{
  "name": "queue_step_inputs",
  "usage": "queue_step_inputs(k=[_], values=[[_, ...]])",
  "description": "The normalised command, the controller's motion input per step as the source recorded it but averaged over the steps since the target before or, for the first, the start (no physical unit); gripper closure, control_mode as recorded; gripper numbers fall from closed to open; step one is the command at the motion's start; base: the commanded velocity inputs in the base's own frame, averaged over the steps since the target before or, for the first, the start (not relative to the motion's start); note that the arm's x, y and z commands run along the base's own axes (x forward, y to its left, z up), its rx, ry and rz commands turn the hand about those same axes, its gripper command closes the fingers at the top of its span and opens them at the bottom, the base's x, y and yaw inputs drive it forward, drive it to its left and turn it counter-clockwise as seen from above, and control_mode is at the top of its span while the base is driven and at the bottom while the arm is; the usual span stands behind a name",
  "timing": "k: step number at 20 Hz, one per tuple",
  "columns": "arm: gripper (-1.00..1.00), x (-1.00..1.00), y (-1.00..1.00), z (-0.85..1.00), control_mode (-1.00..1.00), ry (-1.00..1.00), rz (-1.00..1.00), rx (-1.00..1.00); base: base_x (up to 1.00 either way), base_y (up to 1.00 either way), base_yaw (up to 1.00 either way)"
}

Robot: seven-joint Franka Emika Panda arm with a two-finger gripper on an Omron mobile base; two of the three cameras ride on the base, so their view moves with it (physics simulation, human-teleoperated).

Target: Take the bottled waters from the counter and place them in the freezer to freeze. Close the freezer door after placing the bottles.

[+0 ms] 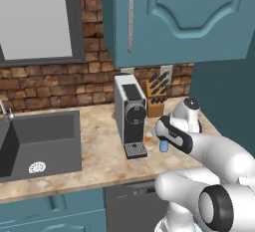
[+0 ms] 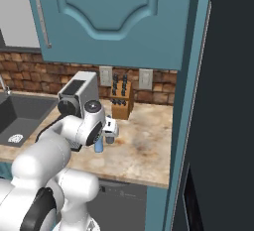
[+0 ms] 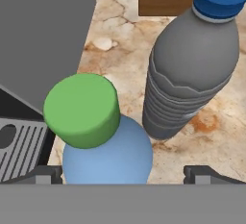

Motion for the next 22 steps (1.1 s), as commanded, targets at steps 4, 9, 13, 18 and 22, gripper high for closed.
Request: queue_step_inputs(k=[4,9,13,18,22], values=[[-1.00,0.00,0.00,0.00,-1.00,0.00,0.00,0.00,0.00,0.00,0.00],[-1.00,0.00,0.00,0.00,-1.00,0.00,0.00,0.00,0.00,0.00,0.00],[-1.00,0.00,0.00,0.00,-1.00,-0.04,0.00,0.00,0.00,0.00,0.00],[-1.00,0.00,0.00,0.00,-1.00,-0.07,0.00,0.00,0.00,0.00,0.00],[-1.00,0.00,0.00,0.00,-1.00,-0.05,0.00,0.00,0.00,0.00,0.00]])
